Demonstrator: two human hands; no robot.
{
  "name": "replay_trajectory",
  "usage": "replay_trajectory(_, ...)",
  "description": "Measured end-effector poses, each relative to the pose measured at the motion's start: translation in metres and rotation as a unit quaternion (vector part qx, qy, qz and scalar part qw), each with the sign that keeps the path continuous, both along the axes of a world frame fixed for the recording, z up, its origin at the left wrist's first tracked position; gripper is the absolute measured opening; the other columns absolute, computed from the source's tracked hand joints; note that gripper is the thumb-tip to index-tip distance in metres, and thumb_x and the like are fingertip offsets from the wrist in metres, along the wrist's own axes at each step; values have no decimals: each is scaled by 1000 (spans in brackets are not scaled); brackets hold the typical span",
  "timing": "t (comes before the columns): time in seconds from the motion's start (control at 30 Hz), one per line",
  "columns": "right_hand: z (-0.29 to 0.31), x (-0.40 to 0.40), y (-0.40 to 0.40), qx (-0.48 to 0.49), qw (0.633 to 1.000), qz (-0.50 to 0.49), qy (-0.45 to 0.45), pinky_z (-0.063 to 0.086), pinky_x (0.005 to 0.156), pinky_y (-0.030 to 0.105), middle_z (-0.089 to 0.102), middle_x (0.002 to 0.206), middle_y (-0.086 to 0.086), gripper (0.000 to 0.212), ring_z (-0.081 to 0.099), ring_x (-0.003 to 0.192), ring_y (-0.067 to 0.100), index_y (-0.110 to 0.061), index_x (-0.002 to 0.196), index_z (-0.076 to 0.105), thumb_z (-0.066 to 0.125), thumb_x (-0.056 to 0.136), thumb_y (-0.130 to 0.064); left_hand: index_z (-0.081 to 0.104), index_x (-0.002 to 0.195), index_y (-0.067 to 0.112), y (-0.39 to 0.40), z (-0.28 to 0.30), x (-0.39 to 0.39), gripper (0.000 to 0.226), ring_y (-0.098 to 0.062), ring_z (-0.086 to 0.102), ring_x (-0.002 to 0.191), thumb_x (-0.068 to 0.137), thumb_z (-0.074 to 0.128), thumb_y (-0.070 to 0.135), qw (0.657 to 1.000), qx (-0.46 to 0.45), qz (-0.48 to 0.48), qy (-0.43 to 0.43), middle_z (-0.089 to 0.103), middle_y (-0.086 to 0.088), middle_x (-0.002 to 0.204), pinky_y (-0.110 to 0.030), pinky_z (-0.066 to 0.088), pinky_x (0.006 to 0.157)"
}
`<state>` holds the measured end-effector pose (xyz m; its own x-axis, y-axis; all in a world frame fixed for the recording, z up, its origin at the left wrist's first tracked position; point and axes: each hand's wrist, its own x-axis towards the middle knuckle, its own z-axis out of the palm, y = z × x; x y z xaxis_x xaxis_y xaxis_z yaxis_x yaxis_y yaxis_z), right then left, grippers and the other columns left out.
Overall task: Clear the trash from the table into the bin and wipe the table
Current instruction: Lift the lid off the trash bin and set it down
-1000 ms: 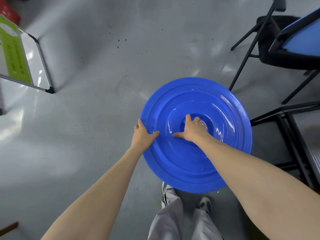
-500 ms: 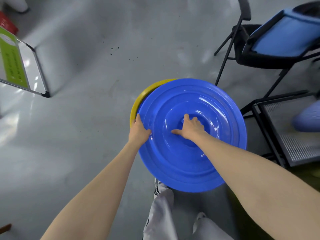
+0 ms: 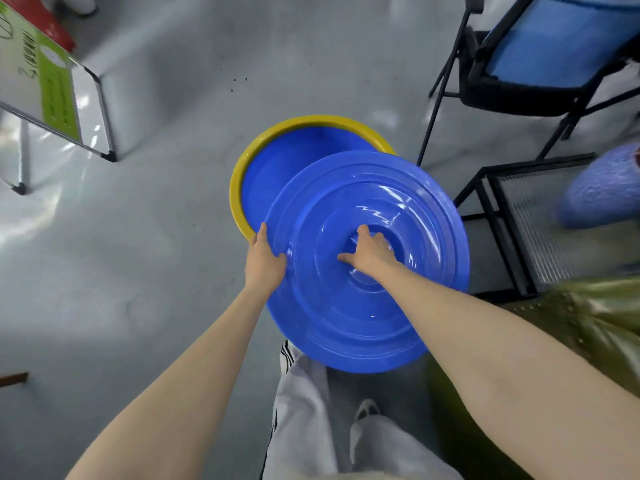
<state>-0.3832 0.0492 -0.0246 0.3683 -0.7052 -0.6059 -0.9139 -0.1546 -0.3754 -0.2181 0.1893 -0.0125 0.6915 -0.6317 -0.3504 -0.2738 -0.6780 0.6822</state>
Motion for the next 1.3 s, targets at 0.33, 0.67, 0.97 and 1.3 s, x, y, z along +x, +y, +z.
replay_trajectory(0.33,-32,-72,39,90,994,-35,-60,50,87,39,53,131,10,46,57,107,28,-12,137,40,53,95,-26,32,153,19,60,-2,-79,72,-19,40,138,86,49,-2,997,-71,16,27,41,-6,149,-34,35,114)
replay_trajectory(0.67,-124,-103,73,168,971,-157,-62,45,72,30,56,122,8,41,57,93,24,-10,134,48,50,93,-12,28,155,11,98,-74,-103,67,-16,37,138,93,48,0,999,-40,8,9,33,-4,153,-18,27,107)
replay_trajectory(0.97,-210,-124,90,207,945,-240,-76,46,105,52,52,137,20,38,51,125,38,2,129,52,49,92,-2,32,154,10,108,-160,-109,65,-15,38,136,92,48,-1,999,-37,-33,11,38,-5,151,-5,23,100)
replay_trajectory(1.3,-293,-113,90,241,920,-286,-116,43,63,25,57,95,-13,21,53,82,8,-29,85,57,51,89,-9,35,152,11,104,-244,-106,62,6,37,120,93,48,1,998,-41,-39,29,36,1,149,9,21,91)
